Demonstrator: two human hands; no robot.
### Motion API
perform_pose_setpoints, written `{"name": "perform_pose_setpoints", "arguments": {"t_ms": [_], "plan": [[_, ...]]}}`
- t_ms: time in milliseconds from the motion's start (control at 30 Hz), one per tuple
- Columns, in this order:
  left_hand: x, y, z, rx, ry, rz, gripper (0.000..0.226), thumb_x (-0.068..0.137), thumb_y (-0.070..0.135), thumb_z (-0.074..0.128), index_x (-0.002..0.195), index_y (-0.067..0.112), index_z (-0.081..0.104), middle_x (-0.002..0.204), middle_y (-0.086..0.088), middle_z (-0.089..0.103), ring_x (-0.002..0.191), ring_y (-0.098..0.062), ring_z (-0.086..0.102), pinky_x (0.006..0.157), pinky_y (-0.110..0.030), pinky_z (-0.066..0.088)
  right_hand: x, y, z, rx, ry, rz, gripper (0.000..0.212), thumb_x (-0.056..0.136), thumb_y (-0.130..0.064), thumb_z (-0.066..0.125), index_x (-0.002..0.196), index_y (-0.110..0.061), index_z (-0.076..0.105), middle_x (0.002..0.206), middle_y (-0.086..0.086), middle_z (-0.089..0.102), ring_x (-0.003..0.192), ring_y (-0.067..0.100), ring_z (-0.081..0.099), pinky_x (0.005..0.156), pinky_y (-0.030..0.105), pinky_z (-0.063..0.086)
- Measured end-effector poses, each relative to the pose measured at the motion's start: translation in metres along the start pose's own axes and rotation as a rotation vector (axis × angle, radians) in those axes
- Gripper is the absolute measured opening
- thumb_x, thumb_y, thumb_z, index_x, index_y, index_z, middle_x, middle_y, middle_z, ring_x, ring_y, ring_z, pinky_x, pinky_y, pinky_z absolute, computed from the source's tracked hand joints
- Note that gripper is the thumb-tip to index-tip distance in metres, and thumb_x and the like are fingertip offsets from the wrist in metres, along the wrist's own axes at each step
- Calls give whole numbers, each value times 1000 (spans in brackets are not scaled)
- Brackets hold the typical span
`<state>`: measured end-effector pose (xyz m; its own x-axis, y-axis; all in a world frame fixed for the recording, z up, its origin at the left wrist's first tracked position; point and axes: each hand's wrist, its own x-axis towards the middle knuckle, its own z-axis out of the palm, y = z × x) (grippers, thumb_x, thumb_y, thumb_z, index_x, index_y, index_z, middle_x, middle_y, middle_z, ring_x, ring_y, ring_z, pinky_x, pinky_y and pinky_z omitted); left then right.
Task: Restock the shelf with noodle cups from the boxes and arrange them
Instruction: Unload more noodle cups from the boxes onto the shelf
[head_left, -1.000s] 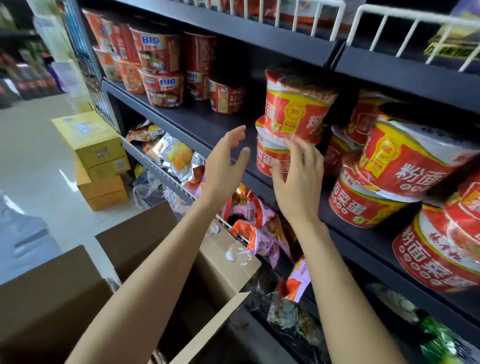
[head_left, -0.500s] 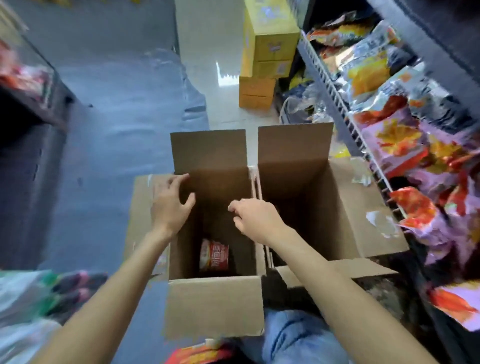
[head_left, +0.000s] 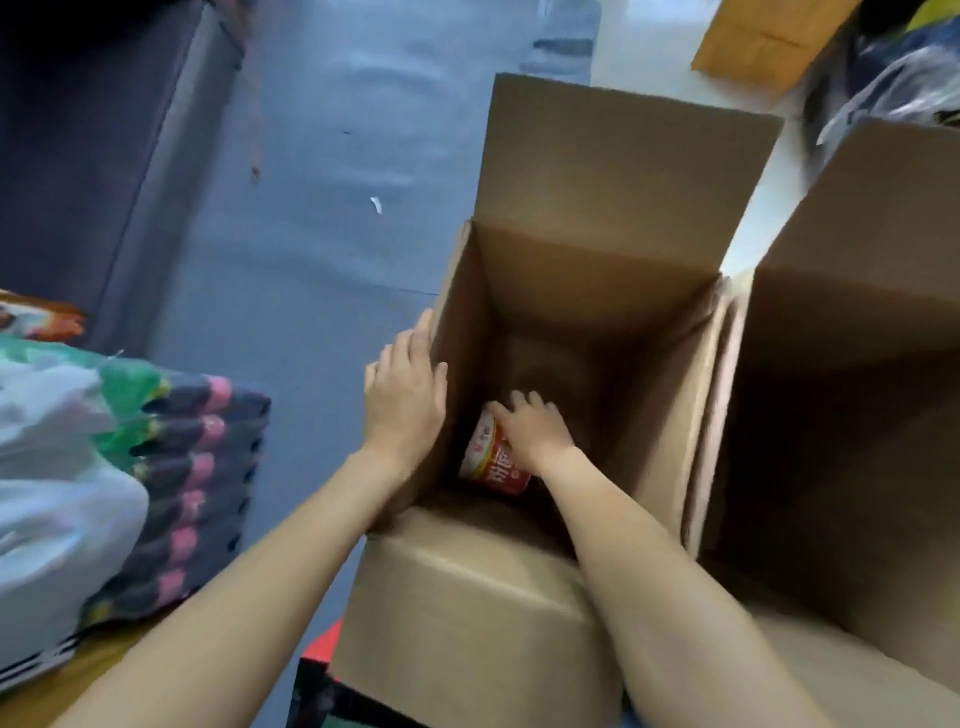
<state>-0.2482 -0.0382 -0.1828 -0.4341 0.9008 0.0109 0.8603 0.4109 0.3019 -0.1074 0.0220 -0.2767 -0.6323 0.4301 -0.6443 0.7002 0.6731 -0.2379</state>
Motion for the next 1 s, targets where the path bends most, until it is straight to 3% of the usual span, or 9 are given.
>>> {"name": "perform_pose_setpoints", "arguments": {"t_ms": [100,200,267,333,500,700,833,900,1000], "plan": [[-1,-1,2,-39,2,22,56,86,24,33,136,0,44,108,-20,62,90,-41,61,73,-46,50,27,-6,39,-29,-91,-40,67,99,-16,42,152,-35,7,158,20,2,142,44,13,110,58,24],[-3,0,5,-58,1,28,56,87,23,33,137,0,41,111,-20,60,94,-41,59,75,-49,50,51,-11,67,-59,-195,-58,84,91,-31,60,151,-40,2,157,21,-17,143,49,-3,108,66,20],[-3,0,5,-63,-9,22,56,87,22,33,138,0,40,113,-21,58,96,-41,58,76,-50,50,63,-10,79,-30,-239,-22,102,79,-38,74,152,-37,3,156,22,-20,141,53,-7,106,69,18],[-3,2,4,-69,-18,10,57,87,22,33,139,0,39,114,-21,57,98,-41,56,77,-50,49,67,-7,87,48,-217,25,109,72,-38,80,152,-33,5,156,24,-12,140,53,4,106,66,23],[-3,5,3,-51,-7,4,54,90,18,36,141,2,36,119,-19,56,101,-40,54,81,-48,46,48,10,81,230,-45,74,96,73,-35,78,147,-27,18,148,23,19,128,44,35,97,51,42],[-3,8,-3,-37,-40,-22,54,91,4,51,143,1,35,120,-22,54,102,-43,52,84,-51,43,-11,4,18,393,230,264,91,72,-49,74,142,-28,21,144,21,23,123,43,39,93,48,44],[0,23,-16,-79,-150,-144,56,97,25,47,146,5,30,136,-20,47,118,-41,45,98,-50,33,-80,-14,-41,410,461,327,95,65,-50,77,138,-28,20,137,19,29,113,39,45,86,47,49],[1,36,-32,-139,-181,-228,60,99,38,42,148,8,26,147,-16,37,134,-36,32,109,-51,21,-120,-23,-67,460,592,328,94,65,-53,77,133,-28,16,134,18,31,111,36,46,83,48,51],[-5,66,-75,-422,-224,-277,64,99,48,37,150,13,24,156,-10,22,145,-26,11,117,-44,5,-189,-31,-97,587,848,343,88,66,-53,77,127,-29,19,136,16,33,118,33,46,80,44,55]]}}
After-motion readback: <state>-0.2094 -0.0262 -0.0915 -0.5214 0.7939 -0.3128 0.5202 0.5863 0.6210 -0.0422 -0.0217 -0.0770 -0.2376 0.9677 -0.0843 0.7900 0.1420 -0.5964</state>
